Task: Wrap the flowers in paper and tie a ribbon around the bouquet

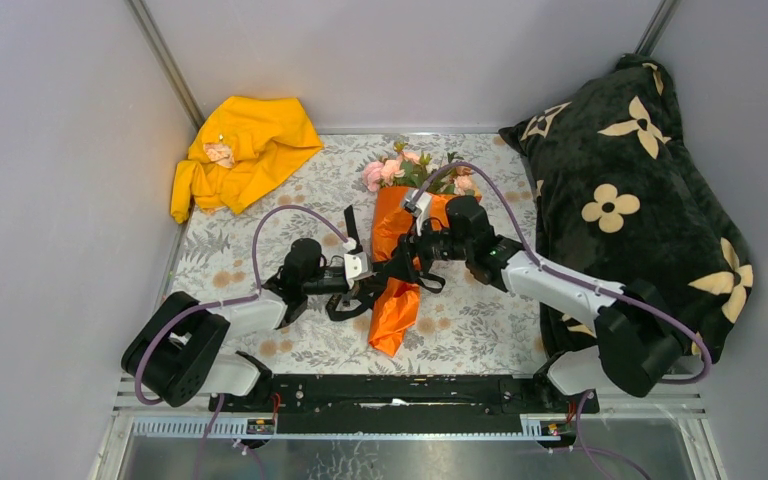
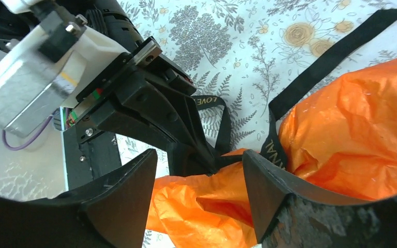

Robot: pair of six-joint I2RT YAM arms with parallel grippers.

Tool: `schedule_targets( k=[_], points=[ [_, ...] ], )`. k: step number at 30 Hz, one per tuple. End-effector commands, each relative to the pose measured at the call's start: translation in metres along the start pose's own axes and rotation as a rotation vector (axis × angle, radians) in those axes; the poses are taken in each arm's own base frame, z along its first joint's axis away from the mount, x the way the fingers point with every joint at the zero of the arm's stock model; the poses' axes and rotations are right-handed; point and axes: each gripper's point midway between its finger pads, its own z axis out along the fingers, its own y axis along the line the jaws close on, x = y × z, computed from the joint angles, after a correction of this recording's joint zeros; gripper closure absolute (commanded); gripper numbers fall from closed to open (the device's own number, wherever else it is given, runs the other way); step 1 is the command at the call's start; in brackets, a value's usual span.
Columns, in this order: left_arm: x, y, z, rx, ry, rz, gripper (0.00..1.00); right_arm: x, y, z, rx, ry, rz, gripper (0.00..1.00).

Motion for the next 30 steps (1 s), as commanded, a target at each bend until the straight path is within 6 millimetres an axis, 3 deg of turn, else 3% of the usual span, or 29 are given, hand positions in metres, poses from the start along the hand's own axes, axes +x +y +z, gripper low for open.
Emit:
schedule_targets(
  k=[1,9,14,17,20,22,23,26,30],
  points=[
    [-0.017,0.007,0.005,-0.011,-0.045,0.046,1.00,-0.017,0.014,0.012,-0.103,-0.056,-0.023,0.34],
    [-0.018,0.009,0.005,-0.015,-0.047,0.041,1.00,0.011,0.028,0.022,-0.181,0.001,0.032,0.40],
    [-0.019,0.009,0.005,-0.017,-0.047,0.038,1.00,0.024,0.021,0.028,-0.150,0.062,0.068,0.70],
    [-0.020,0.009,0.005,-0.016,-0.045,0.031,1.00,0.023,0.017,0.026,-0.110,0.072,0.076,0.97],
    [-0.018,0.009,0.004,-0.004,-0.023,0.040,1.00,0.018,0.008,0.023,-0.035,0.079,0.083,1.00],
    [-0.018,0.015,0.001,-0.019,0.017,0.063,0.52,0.014,0.002,0.020,0.010,0.061,0.075,1.00],
    [-0.018,0.020,-0.004,-0.019,0.047,0.087,0.39,0.013,-0.001,0.018,0.029,0.053,0.074,1.00],
    [-0.023,0.042,-0.027,0.023,0.120,0.160,0.30,0.015,-0.006,0.016,0.060,0.048,0.081,1.00],
    [0.008,0.078,-0.069,0.073,0.334,0.329,0.25,0.018,-0.008,0.018,0.062,0.054,0.089,1.00]
  ],
)
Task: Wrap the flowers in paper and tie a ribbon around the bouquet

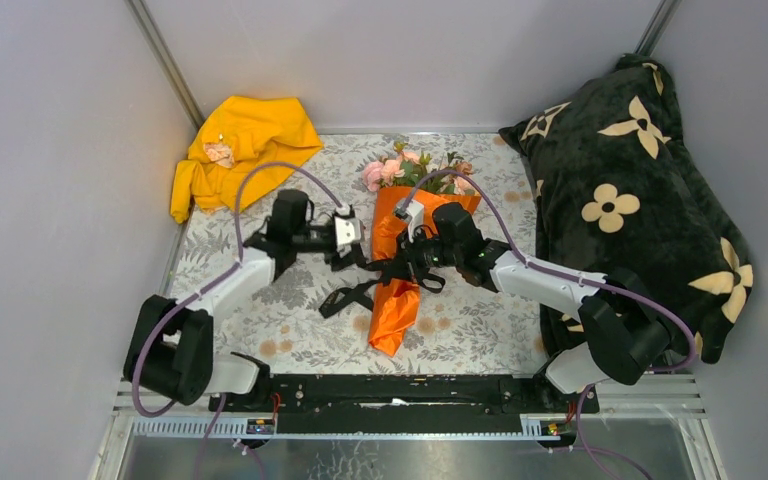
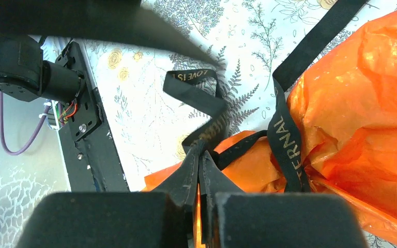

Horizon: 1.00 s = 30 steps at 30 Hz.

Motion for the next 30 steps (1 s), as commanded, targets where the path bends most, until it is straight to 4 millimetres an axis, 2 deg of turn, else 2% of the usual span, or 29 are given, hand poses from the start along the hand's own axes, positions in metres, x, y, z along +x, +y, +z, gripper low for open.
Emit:
schedule_targets(
  k=[1,3,4,7,9,10,12,13,16,17,19,23,26,30],
  points=[
    [0.049,0.018,-0.041,0.141,0.246,0.272,0.24,-0.018,0.002,-0.003,0.017,-0.047,-0.027,1.00],
    [0.078,0.033,-0.053,0.228,0.371,0.440,0.22,-0.018,0.002,-0.002,0.012,-0.046,-0.031,1.00],
    [0.087,0.045,-0.053,0.251,0.412,0.504,0.21,-0.018,0.002,-0.001,0.010,-0.046,-0.034,1.00],
    [0.094,0.089,-0.041,0.264,0.446,0.597,0.18,-0.018,0.002,0.000,0.006,-0.045,-0.039,1.00],
    [0.096,0.107,-0.031,0.294,0.450,0.652,0.17,-0.016,0.000,0.000,0.008,-0.040,-0.041,1.00],
    [0.100,0.109,-0.026,0.330,0.456,0.680,0.16,-0.015,-0.001,0.001,0.010,-0.039,-0.040,1.00],
    [0.108,0.093,-0.024,0.456,0.467,0.626,0.16,-0.012,-0.002,0.001,0.016,-0.035,-0.037,1.00],
    [0.110,0.076,-0.025,0.546,0.464,0.573,0.14,-0.010,-0.003,0.001,0.020,-0.032,-0.035,1.00],
    [0.097,0.018,-0.030,0.773,0.416,0.370,0.12,-0.009,-0.005,0.000,0.031,-0.033,-0.031,1.00],
    [0.091,0.002,-0.029,0.807,0.388,0.302,0.13,-0.009,-0.006,-0.001,0.032,-0.036,-0.030,1.00],
    [0.082,-0.015,-0.019,0.777,0.334,0.176,0.17,-0.009,-0.005,-0.001,0.031,-0.040,-0.030,1.00],
    [0.080,-0.022,0.006,0.684,0.315,0.028,0.30,-0.010,-0.005,-0.001,0.026,-0.035,-0.028,1.00],
    [0.085,-0.014,0.021,0.630,0.352,-0.023,0.34,-0.012,-0.004,-0.002,0.025,-0.036,-0.029,1.00],
    [0.091,-0.007,0.028,0.609,0.389,-0.024,0.40,-0.014,-0.003,-0.003,0.028,-0.051,-0.035,1.00]
  ],
)
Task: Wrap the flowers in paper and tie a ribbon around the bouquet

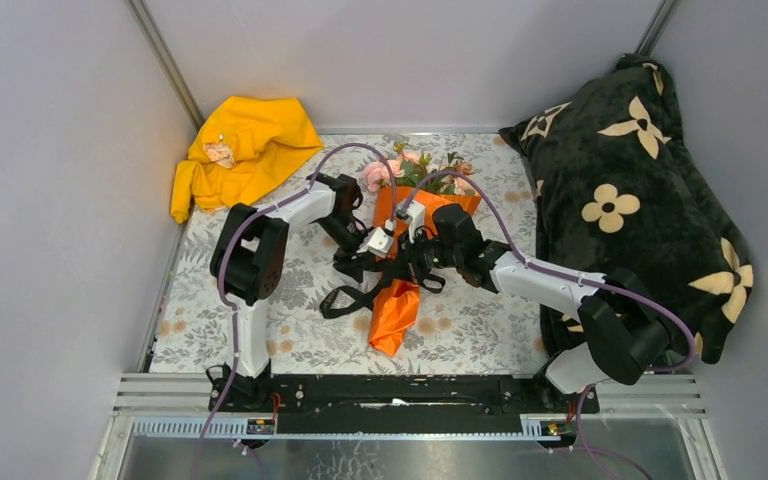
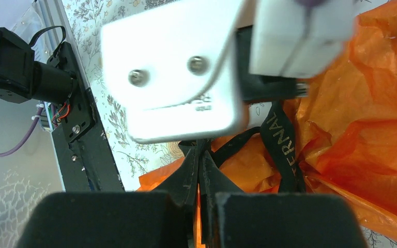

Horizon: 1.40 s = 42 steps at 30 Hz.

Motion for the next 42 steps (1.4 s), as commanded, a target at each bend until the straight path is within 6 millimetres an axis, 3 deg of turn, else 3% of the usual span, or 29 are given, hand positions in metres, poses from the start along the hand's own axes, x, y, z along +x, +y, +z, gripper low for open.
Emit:
schedule_targets(
  k=[1,3,7,11,13,16,25,29,31,34,38,42],
  points=[
    [-0.003,0.016,0.006,-0.050,-0.005,-0.068,0.43,-0.017,0.002,-0.004,0.001,-0.056,-0.040,1.00],
    [0.001,0.017,0.008,-0.068,0.016,-0.060,0.49,-0.018,0.003,-0.004,0.000,-0.055,-0.040,1.00],
    [0.013,0.016,0.013,-0.110,0.043,-0.069,0.50,-0.019,0.004,-0.005,-0.002,-0.057,-0.044,1.00],
    [0.019,0.036,0.014,-0.212,0.045,-0.175,0.59,-0.018,0.005,-0.008,0.001,-0.061,-0.050,1.00],
    [0.020,0.046,0.013,-0.257,0.047,-0.215,0.69,-0.018,0.004,-0.010,0.008,-0.064,-0.051,1.00],
    [0.016,0.047,0.008,-0.269,0.029,-0.229,1.00,-0.018,0.002,-0.010,0.015,-0.063,-0.049,1.00],
    [-0.001,-0.011,-0.037,-0.195,0.046,-0.174,1.00,-0.024,-0.010,-0.006,0.075,-0.063,0.003,1.00],
    [-0.021,-0.071,-0.046,-0.090,0.046,-0.130,1.00,-0.031,-0.015,-0.007,0.101,-0.084,0.038,1.00],
    [-0.031,-0.104,-0.044,-0.017,0.051,-0.132,1.00,-0.034,-0.017,-0.008,0.107,-0.092,0.056,1.00],
    [-0.057,-0.135,-0.030,0.042,0.028,-0.165,1.00,-0.038,-0.017,-0.007,0.109,-0.096,0.075,1.00],
    [-0.122,-0.158,0.003,0.128,-0.072,-0.146,1.00,-0.043,-0.027,-0.006,0.157,-0.093,0.121,1.00],
    [-0.183,-0.142,0.033,0.127,-0.129,-0.057,1.00,-0.046,-0.038,-0.008,0.166,-0.109,0.193,1.00]
  ],
)
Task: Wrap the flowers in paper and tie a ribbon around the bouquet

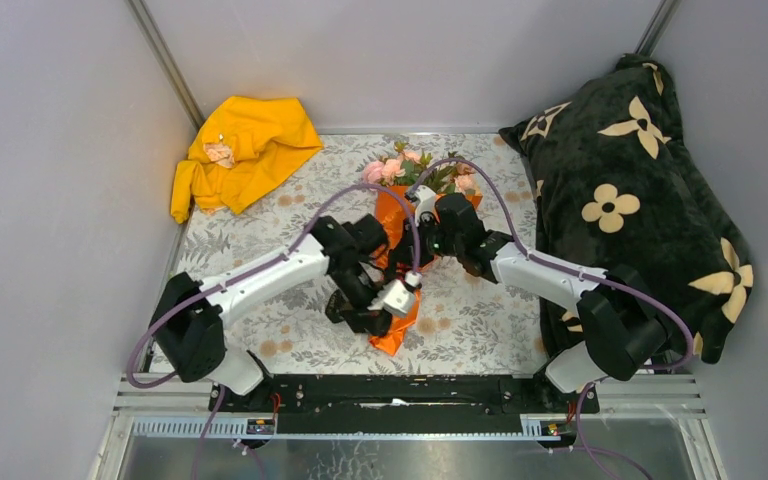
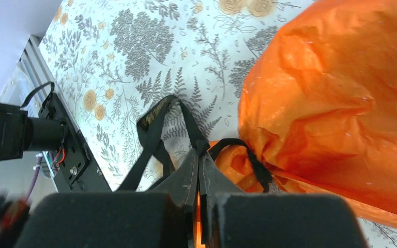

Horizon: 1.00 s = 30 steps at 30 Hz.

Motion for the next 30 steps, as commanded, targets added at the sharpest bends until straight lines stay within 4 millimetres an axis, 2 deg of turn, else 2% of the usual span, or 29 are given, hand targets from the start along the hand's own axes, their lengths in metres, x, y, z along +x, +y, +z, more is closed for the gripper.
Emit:
schedule_targets(
  k=[1,4,6,11,15,18,22,24,25,26,29,30],
  points=[
    [-0.075,0.018,0.021,-0.031,-0.128,0.010,1.00,-0.027,-0.009,-0.002,0.021,-0.063,0.080,1.00],
    [-0.121,0.043,0.032,-0.075,-0.221,0.013,1.00,-0.033,-0.010,-0.004,0.014,-0.070,0.098,1.00],
    [-0.140,0.050,0.046,-0.081,-0.252,0.005,1.00,-0.036,-0.008,-0.004,0.002,-0.063,0.094,1.00],
    [-0.163,0.035,0.086,0.008,-0.264,0.059,1.00,-0.038,-0.004,-0.007,-0.005,-0.052,0.085,1.00],
    [-0.184,0.047,0.098,-0.029,-0.341,0.071,1.00,-0.036,-0.004,-0.009,-0.007,-0.044,0.083,1.00],
    [-0.179,0.056,0.107,-0.058,-0.345,0.077,1.00,-0.036,-0.003,-0.009,-0.010,-0.035,0.079,1.00],
    [-0.138,0.073,0.115,-0.175,-0.244,0.085,1.00,-0.034,-0.003,-0.009,-0.009,-0.027,0.083,1.00],
    [-0.126,0.078,0.107,-0.236,-0.210,0.107,0.70,-0.032,-0.004,-0.009,-0.005,-0.021,0.086,1.00],
    [-0.122,0.077,0.101,-0.253,-0.192,0.128,0.59,-0.032,-0.005,-0.009,-0.003,-0.020,0.091,1.00],
    [-0.116,0.076,0.095,-0.267,-0.165,0.154,0.51,-0.032,-0.004,-0.009,-0.005,-0.020,0.098,1.00],
    [-0.098,0.071,0.070,-0.282,-0.099,0.134,0.41,-0.033,-0.001,-0.010,-0.010,-0.031,0.124,1.00],
    [-0.094,0.069,0.060,-0.275,-0.091,0.098,0.34,-0.034,0.000,-0.010,-0.014,-0.038,0.126,1.00]
  ],
)
